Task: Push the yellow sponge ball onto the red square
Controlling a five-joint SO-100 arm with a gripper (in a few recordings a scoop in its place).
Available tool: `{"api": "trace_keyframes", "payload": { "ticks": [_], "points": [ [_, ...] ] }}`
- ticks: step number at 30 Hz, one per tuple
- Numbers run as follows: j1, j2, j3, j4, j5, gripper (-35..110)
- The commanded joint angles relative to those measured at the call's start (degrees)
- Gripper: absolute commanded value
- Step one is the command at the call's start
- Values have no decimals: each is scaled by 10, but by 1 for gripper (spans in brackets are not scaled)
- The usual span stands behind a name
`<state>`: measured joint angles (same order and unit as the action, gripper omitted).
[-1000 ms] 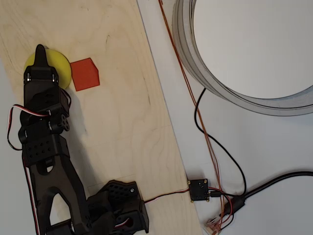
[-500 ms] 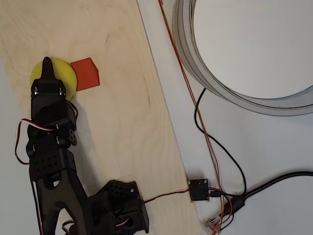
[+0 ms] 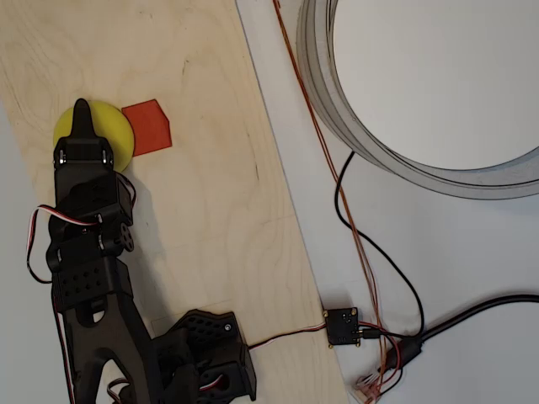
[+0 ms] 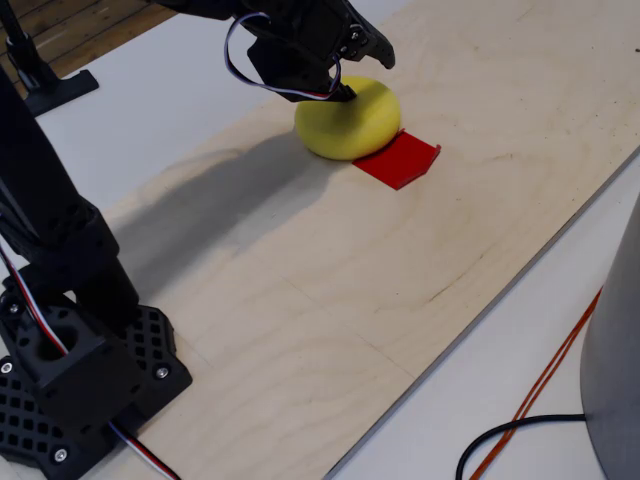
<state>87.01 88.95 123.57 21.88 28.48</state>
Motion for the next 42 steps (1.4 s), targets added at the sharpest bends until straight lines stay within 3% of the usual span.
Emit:
{"api": "trace_keyframes", "payload": {
  "ticks": [1,10,19,29,42],
  "points": [
    [17,38,-13,13,-4,18],
    [-10,54,-69,64,8,19],
    [-71,34,-88,62,100,19],
    [-106,19,-10,-46,137,19],
    [-100,-14,25,-94,134,19]
  ]
}}
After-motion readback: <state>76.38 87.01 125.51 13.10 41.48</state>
